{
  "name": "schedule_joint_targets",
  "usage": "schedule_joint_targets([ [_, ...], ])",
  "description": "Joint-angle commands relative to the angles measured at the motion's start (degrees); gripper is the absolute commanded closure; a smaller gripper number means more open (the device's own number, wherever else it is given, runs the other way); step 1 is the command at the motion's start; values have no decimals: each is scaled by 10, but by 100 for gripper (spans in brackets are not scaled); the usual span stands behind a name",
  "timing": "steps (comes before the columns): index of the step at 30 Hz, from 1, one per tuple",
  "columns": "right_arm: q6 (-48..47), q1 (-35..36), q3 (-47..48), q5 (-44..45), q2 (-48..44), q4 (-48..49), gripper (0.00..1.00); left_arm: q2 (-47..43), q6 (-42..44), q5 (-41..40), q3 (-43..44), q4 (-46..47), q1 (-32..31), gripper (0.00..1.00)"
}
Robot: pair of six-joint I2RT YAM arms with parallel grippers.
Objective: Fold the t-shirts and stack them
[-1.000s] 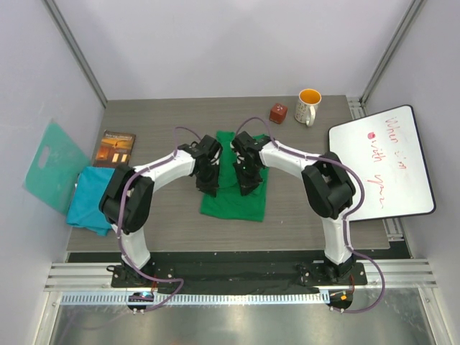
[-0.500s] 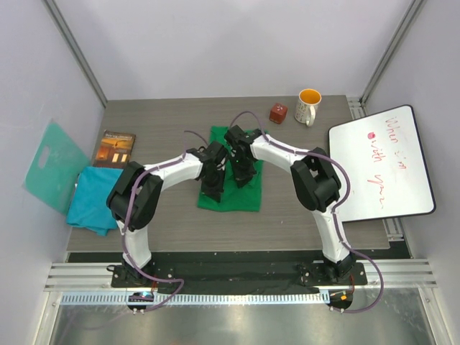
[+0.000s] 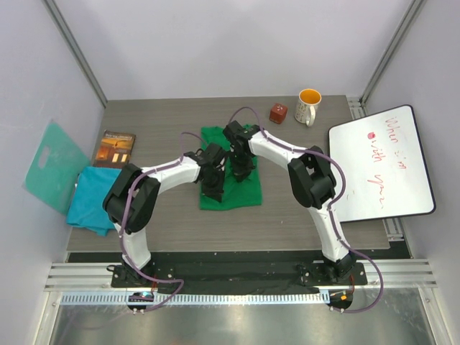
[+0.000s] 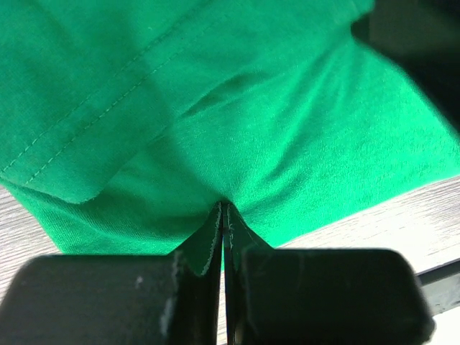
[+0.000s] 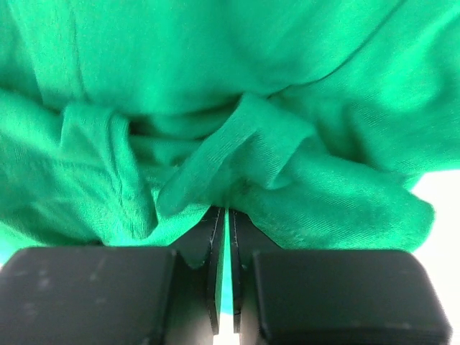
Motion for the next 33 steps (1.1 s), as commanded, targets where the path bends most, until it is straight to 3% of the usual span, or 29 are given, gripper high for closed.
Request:
schedule_joint_targets([
  [1, -2, -25, 46, 74, 23, 26, 90, 44, 23, -36, -58, 4, -13, 100],
  [17, -4, -54, 239, 101, 105, 16, 91, 18, 43, -45, -84, -10, -13, 100],
  [22, -1, -66, 282, 91, 91, 29, 90, 23, 45, -40, -79, -16, -13, 100],
  [29, 16, -91, 267, 37, 18, 59, 83, 36, 50, -42, -60, -27, -13, 100],
  [33, 15, -91, 194, 5, -43, 63, 84, 46, 49, -45, -34, -38, -13, 99],
])
